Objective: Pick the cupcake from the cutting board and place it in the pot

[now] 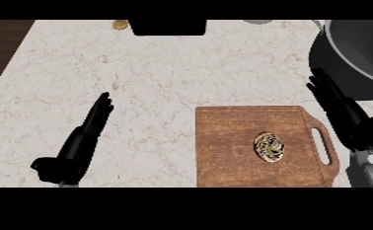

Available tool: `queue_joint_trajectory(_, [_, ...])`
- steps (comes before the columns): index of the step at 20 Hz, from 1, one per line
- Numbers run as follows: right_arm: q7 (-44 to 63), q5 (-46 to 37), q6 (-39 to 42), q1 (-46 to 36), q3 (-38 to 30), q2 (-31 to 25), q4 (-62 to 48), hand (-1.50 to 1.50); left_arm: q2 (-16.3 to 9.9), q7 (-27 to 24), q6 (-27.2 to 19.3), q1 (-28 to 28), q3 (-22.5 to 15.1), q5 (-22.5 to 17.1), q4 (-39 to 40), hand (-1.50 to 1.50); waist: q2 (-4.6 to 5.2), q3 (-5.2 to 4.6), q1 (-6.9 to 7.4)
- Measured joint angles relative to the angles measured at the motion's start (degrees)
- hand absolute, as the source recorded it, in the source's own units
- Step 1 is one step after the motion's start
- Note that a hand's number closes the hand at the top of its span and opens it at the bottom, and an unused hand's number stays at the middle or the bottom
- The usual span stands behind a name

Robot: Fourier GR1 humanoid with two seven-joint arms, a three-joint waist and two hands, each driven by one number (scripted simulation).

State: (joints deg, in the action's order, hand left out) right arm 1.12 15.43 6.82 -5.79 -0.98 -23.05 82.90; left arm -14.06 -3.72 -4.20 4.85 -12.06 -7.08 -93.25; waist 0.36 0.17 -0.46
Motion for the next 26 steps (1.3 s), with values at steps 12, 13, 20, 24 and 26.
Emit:
queue_joint_trajectory(12, [-0.1, -27.7, -33.5, 8.0, 3.0, 6.5, 12.0, -1.5, -1.5, 9.0, 2.6, -2.0, 0.4, -0.4, 7.1, 0.0, -0.93, -0.51, -3.36])
queue_joint_trajectory(13, [-2.0, -29.5, -36.9, 8.4, 3.6, 8.5, 13.7, -1.5, -1.6, 9.2, 2.8, -2.2, 0.5, -0.6, 7.5, 0.0, -0.97, -0.45, -3.32])
queue_joint_trajectory(20, [2.5, -48.9, -48.0, 18.7, 15.2, 17.7, 28.5, -1.5, -0.8, 11.1, 4.2, -4.9, 0.0, -0.8, 10.1, 0.0, -0.73, -0.44, -1.63])
queue_joint_trajectory(24, [16.0, -57.0, -42.4, 23.6, 18.2, 18.9, 35.6, -1.5, -1.1, 11.9, 5.3, -6.6, 0.3, -1.1, 10.7, 0.0, -0.54, -0.48, -1.12])
queue_joint_trajectory(26, [23.2, -60.3, -38.7, 24.0, 19.4, 20.1, 39.0, -1.5, -0.6, 11.6, 5.5, -7.6, 0.4, -1.0, 12.0, 0.0, -0.43, -0.45, -0.77])
